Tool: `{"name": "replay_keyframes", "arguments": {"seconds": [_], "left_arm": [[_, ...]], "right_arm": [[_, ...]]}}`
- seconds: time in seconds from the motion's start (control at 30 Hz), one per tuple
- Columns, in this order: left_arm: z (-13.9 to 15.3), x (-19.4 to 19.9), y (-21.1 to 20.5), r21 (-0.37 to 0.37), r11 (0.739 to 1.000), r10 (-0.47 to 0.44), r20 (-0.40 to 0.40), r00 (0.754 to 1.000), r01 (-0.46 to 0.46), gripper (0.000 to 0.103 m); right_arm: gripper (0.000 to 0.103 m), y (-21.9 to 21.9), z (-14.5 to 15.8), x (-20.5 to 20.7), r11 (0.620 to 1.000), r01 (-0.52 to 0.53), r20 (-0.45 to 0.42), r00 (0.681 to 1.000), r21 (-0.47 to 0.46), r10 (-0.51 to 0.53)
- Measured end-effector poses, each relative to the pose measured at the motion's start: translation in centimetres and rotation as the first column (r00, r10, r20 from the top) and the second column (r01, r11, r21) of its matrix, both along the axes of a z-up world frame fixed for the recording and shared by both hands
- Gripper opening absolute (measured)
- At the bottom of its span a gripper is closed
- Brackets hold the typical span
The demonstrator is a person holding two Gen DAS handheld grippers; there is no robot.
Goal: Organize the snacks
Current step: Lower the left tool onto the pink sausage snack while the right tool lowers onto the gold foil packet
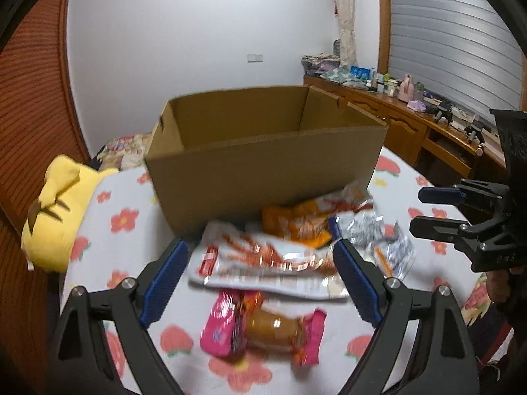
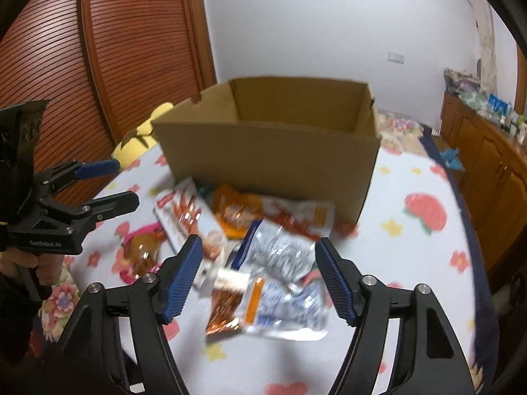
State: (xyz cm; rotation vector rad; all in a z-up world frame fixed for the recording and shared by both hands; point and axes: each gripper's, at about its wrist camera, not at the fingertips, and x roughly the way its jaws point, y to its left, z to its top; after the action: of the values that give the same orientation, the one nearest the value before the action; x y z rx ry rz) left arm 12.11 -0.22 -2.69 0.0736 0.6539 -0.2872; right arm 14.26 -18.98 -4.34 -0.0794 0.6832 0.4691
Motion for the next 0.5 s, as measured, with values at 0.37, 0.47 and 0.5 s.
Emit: {"name": "replay_keyframes", "arguments": {"seconds": [0.37, 0.47, 0.5], "left_arm": [[-4.2, -1.9, -0.2, 0.018, 1.0, -0.005, -0.07, 0.998, 0.006, 0.09], [-4.6, -1.9, -0.3, 0.029, 0.999, -0.012, -0.075, 0.997, 0.015, 0.09], [-4.7, -1.8, -0.4, 0.027, 0.999, -0.018, -0.081, 0.997, 0.02, 0.09]], "right_arm": [[0.042, 3.0, -4.5, -2.1, 0.996, -0.086, -0.092, 0.992, -0.02, 0.083], [0.04, 3.4, -5.1, -2.1, 0.994, -0.096, -0.105, 0.99, -0.05, 0.09], [0.039, 3.5, -5.2, -2.0, 0.994, -0.1, -0.108, 0.99, -0.053, 0.094]]}}
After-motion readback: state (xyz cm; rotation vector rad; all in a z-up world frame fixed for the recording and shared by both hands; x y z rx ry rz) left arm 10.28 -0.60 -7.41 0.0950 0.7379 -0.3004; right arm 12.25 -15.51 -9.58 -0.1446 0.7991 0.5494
